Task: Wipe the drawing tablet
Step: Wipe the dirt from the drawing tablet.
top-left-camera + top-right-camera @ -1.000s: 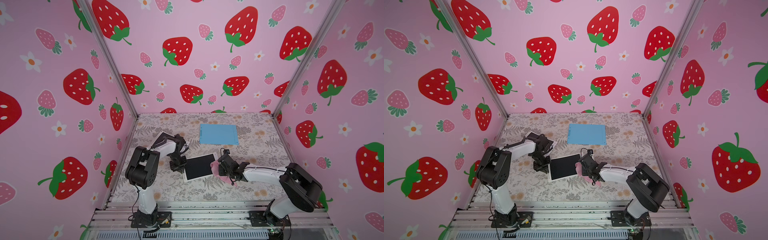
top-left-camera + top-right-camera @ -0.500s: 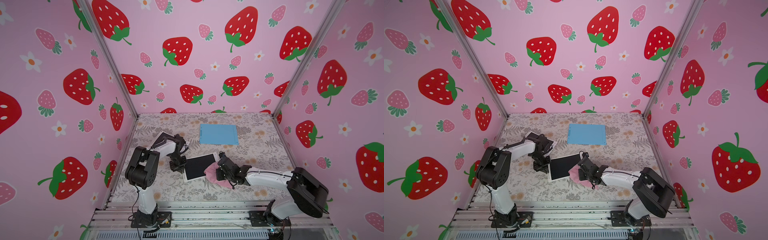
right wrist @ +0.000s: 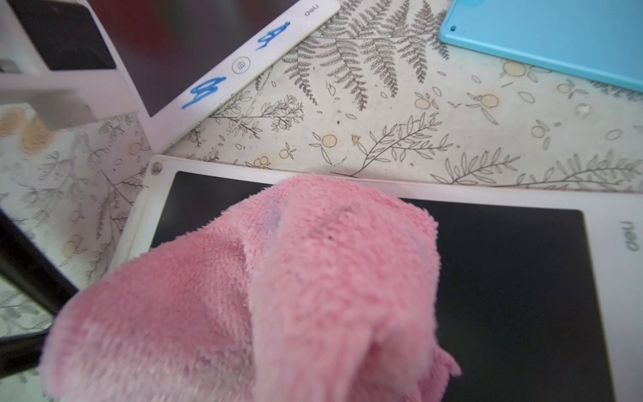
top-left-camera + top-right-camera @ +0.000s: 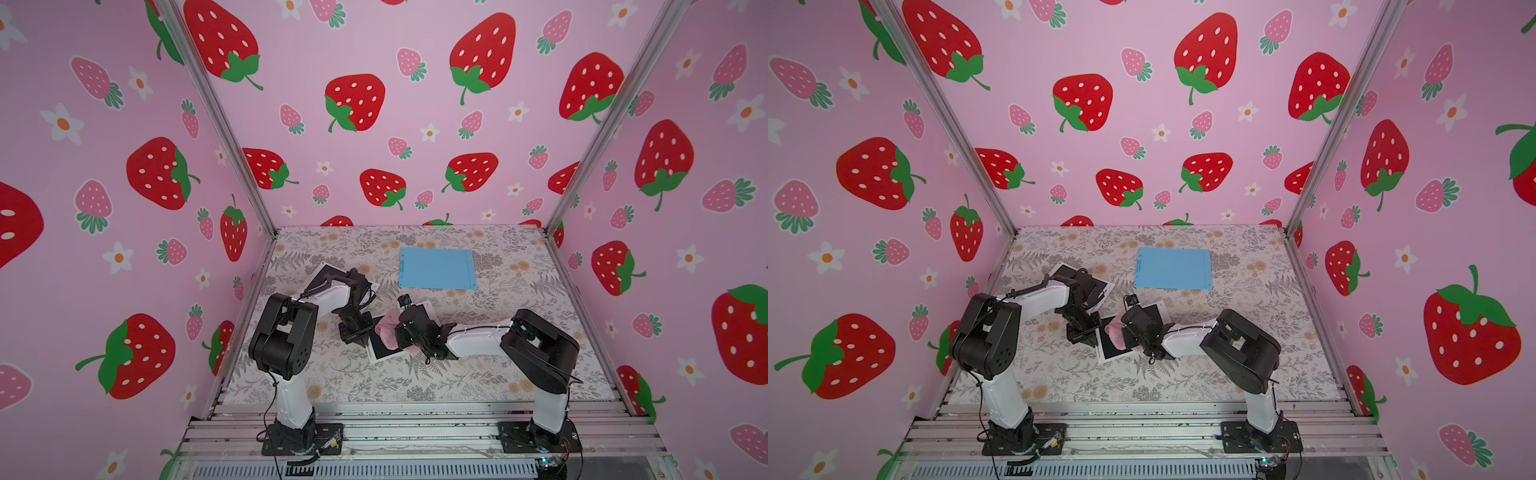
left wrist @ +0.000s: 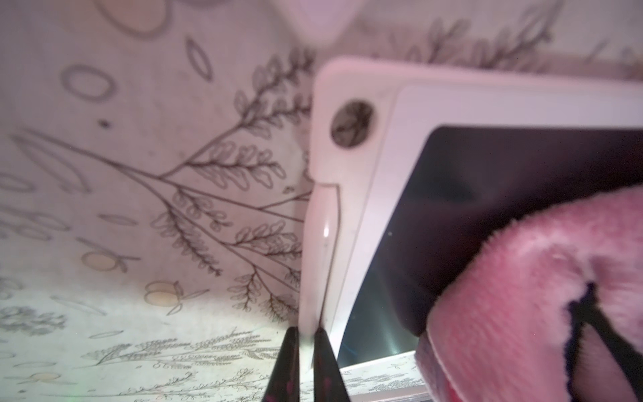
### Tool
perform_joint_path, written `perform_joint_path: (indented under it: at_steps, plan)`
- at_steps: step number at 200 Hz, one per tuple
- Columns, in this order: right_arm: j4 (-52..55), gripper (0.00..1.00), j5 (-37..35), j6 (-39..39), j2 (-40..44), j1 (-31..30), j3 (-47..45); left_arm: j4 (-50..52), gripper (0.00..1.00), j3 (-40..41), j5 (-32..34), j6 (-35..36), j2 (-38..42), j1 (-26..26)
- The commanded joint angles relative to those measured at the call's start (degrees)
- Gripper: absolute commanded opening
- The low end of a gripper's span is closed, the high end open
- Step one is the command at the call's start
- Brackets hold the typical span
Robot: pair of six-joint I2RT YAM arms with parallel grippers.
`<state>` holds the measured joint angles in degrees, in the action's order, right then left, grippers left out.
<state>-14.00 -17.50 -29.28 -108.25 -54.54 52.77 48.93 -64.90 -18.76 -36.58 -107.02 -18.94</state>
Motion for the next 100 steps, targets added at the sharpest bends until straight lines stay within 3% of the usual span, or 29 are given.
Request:
perform_joint_path:
  at_steps: [1,29,74,86,100]
  plan:
    - [1.7,0.00,-1.2,-2.0,0.7,7.9,-8.1,-11.4,0.08,5.5,6.3,-0.6,-8.4,-0.8]
    - [0.2,0.00,-0.8,0.3,2.4,10.2,-11.6,-11.3,0.08,5.2,6.4,-0.4,-8.5,-0.6]
    - [3.3,0.00,0.9,4.1,-6.2,-5.9,5.8,-11.3,0.08,4.4,5.8,-0.3,-9.3,-0.2]
    - [3.6,0.00,-1.8,3.8,-6.8,-5.3,6.5,-11.4,0.08,4.4,5.7,0.0,-9.3,0.0]
    - [3.0,0.00,-1.6,2.0,-6.2,-0.2,4.0,-11.5,0.08,4.6,5.5,0.0,-9.6,0.4]
